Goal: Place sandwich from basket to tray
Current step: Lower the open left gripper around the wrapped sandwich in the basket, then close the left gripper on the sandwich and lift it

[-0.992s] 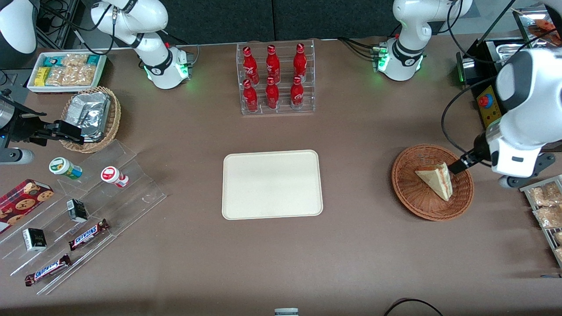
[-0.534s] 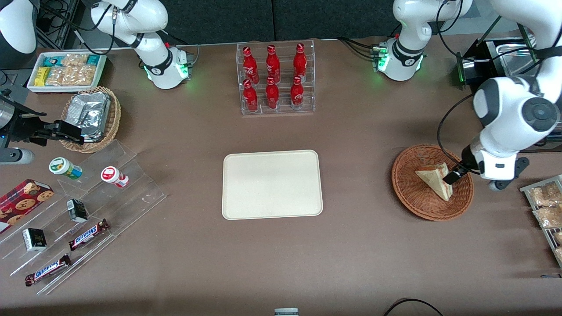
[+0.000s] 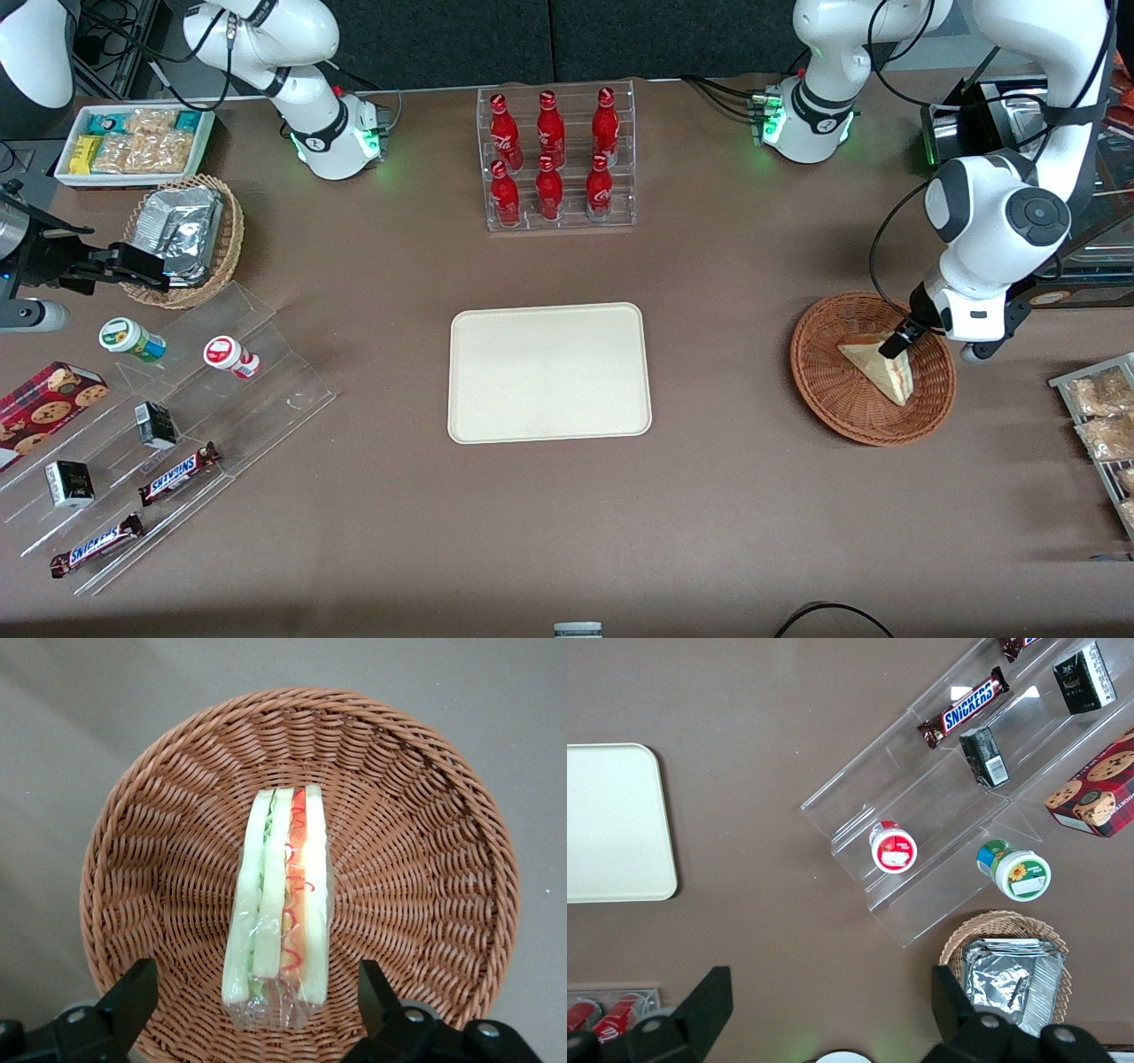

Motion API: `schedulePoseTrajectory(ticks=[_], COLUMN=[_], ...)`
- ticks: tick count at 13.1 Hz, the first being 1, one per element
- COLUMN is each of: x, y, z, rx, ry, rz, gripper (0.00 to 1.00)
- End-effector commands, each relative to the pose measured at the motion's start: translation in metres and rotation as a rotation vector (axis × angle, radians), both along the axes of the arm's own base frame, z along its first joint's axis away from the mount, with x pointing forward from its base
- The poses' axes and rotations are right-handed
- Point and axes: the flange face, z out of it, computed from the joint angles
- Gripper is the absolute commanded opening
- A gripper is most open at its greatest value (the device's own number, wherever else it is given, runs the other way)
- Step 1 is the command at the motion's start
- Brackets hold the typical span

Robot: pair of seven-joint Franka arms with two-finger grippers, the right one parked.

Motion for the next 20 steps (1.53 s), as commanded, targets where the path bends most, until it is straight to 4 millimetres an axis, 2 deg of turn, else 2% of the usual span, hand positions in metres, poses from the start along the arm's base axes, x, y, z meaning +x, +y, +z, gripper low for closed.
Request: schedulePoseTrajectory(ticks=[1,6,9,10,12,13,14,17,20], x=[-0.004,-0.003,-0.003,-0.003,0.0,0.002,0.003,0.011,0.025], y=[0.001,-0.002,-0.006,-0.006,-0.006,-0.007,-0.007,-0.01,-0.041], z=[-0.005,-0.032,-0.042,-0.043,-0.039,-0.036,-0.033,-0.008,0.062], rx=[-0.003,-0.008,-0.011,-0.01,-0.01,-0.01,-0.009,-0.008,0.007], ry=[-0.033,-0.035,-0.026,-0.025,-0.029,-0.035,-0.041,-0.021,0.078], rz=[0.014,0.009,0.003,-0.002,-0.002,-0.002,0.0,0.027,-0.007], gripper=[1.0,1.0,0.99,0.85,0.43,0.26,0.16,0.15,0.15])
